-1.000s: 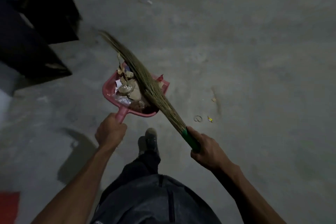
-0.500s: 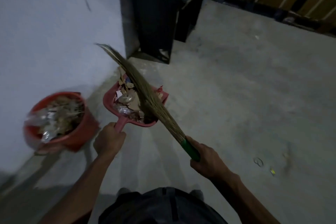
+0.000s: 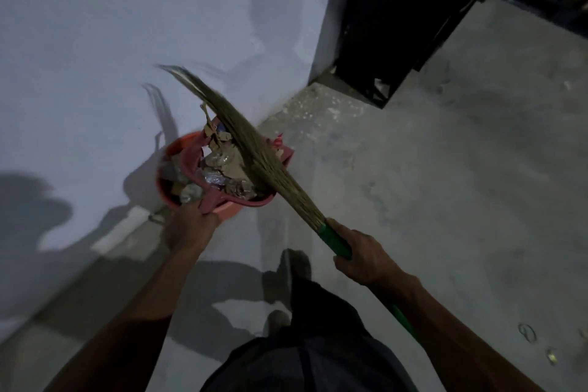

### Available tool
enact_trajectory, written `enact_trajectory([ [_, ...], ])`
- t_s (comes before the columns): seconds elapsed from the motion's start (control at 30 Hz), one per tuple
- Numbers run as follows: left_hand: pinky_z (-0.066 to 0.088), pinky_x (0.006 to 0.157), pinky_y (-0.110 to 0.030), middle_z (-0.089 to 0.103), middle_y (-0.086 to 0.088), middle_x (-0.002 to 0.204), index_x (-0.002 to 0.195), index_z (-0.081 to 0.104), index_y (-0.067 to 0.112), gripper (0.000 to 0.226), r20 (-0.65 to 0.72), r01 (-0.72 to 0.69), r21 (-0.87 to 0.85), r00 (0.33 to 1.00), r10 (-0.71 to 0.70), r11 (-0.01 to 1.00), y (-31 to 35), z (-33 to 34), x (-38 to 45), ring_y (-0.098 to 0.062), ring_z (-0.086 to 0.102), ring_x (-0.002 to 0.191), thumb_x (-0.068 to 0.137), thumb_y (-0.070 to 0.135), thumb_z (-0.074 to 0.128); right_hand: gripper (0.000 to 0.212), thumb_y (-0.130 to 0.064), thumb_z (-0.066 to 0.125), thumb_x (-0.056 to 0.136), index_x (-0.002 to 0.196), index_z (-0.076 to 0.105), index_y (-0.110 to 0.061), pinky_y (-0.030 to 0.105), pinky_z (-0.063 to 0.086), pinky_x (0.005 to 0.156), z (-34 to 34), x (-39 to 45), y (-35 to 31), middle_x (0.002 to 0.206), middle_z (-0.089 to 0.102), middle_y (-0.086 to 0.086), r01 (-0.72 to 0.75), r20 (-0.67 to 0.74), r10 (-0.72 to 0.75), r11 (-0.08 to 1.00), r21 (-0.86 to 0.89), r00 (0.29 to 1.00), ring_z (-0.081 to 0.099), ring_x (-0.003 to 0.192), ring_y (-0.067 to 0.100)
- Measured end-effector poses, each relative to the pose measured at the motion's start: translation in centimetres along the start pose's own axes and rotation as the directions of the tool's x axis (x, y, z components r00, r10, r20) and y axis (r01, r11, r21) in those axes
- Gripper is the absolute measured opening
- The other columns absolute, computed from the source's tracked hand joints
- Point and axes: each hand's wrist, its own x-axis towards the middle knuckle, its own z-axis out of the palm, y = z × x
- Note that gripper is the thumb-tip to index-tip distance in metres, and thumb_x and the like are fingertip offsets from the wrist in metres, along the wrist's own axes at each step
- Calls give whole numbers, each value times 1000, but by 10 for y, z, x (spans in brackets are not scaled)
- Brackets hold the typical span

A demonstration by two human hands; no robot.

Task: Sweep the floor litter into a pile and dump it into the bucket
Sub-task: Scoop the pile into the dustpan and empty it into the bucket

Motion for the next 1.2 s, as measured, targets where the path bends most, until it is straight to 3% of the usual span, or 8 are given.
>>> enact_trajectory([
  [0.07,41,67,-34,65,-14,89,103,69,14,25,20,49,-3,999,-49,999,-5,-8,22,-34,58,77,81,28,68,81,-20,61,87,156,18,-30,26,37,71,4,25,-12,114,61,14,5,23,-5,1000,-9,1000,60,99,31],
  [0.23,44,69,-34,67,-13,89,102,70,16,20,17,120,16,993,-120,993,-16,-19,85,-33,61,80,86,24,62,81,-19,60,88,156,16,-31,24,36,71,14,95,-38,115,61,13,-21,121,20,1000,4,992,60,99,28],
  [0.4,37,62,-28,67,-16,96,102,67,13,15,105,85,67,990,-91,994,-9,-41,144,-32,62,82,91,22,62,81,-15,59,84,155,22,-32,22,39,71,17,153,-64,112,63,11,-73,203,67,997,25,977,63,95,25],
  [0.57,41,74,-33,67,-22,110,111,67,6,31,199,28,207,977,-71,978,-19,-52,207,-40,62,102,94,30,57,82,-16,58,85,155,20,-33,20,39,71,22,180,-86,112,63,9,-150,243,142,989,16,960,61,91,20],
  [0.67,44,74,-33,68,-18,103,108,67,12,26,267,-39,294,963,-43,955,-32,-55,247,-37,64,96,90,28,59,82,-22,60,84,155,21,-35,20,37,73,32,193,-102,115,62,9,-212,251,206,977,0,946,62,100,23],
  [0.9,49,78,-34,67,-10,94,92,63,14,18,434,-224,427,901,19,876,-66,-67,348,-34,65,91,84,30,60,77,-20,58,86,154,23,-36,23,43,72,79,212,-173,116,62,7,-418,273,393,907,41,878,63,99,23],
  [1.07,40,75,-32,64,-12,100,103,64,11,22,546,-383,428,832,103,818,-72,-82,386,-33,61,96,92,29,56,75,-18,57,87,152,26,-34,23,41,70,106,216,-241,117,61,8,-507,258,463,850,143,848,62,96,24],
  [1.2,37,63,-28,52,1,67,90,66,9,15,602,-511,425,776,188,747,-64,-86,404,-18,51,63,91,21,57,69,-21,54,90,153,25,-32,24,40,71,122,214,-280,107,59,8,-559,213,519,799,223,827,60,93,23],
])
